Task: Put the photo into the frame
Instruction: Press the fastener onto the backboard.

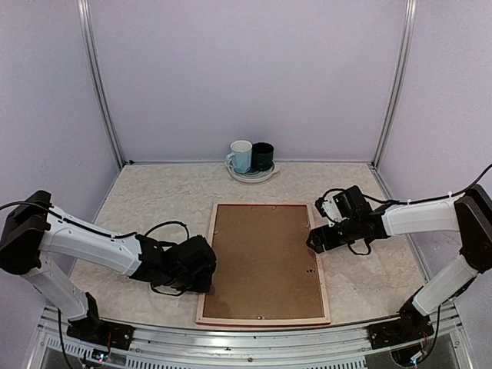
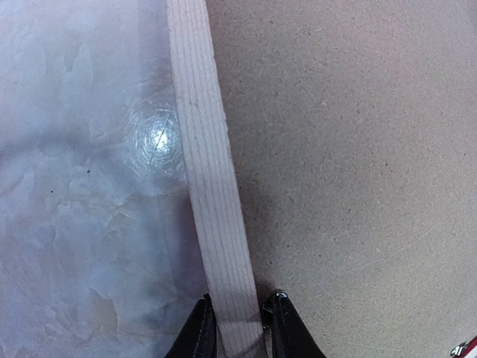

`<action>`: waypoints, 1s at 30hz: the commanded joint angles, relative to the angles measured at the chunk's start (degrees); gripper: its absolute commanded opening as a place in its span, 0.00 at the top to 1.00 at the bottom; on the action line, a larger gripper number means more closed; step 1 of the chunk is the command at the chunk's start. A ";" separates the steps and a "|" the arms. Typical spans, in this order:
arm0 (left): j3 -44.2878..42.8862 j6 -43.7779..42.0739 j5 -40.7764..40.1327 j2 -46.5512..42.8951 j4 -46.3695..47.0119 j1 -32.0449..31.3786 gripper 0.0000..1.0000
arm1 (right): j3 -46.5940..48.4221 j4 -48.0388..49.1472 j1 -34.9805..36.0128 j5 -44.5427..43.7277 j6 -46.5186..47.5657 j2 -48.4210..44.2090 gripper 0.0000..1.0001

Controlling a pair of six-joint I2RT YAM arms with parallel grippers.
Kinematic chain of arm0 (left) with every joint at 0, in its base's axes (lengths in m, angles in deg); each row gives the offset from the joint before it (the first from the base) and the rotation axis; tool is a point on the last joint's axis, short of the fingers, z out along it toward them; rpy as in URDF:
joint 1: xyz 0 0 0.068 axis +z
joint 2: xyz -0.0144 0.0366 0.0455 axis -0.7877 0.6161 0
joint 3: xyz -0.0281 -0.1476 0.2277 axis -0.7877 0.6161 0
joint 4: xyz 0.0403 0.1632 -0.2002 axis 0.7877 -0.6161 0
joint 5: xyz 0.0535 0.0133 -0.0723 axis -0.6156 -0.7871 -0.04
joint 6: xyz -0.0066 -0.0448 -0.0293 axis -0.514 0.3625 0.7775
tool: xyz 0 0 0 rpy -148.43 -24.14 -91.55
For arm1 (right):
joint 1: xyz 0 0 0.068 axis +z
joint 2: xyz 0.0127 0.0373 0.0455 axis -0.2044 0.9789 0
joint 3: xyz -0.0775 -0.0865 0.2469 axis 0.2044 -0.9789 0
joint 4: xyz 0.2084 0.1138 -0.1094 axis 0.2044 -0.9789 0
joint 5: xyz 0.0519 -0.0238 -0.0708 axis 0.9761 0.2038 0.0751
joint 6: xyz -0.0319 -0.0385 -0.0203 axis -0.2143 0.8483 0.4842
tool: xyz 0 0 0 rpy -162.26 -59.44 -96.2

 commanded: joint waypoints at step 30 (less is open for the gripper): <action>-7.53 -7.30 -4.45 -5.75 2.62 -0.84 0.26 | -1.55 -6.47 1.06 7.91 -2.51 -5.95 0.11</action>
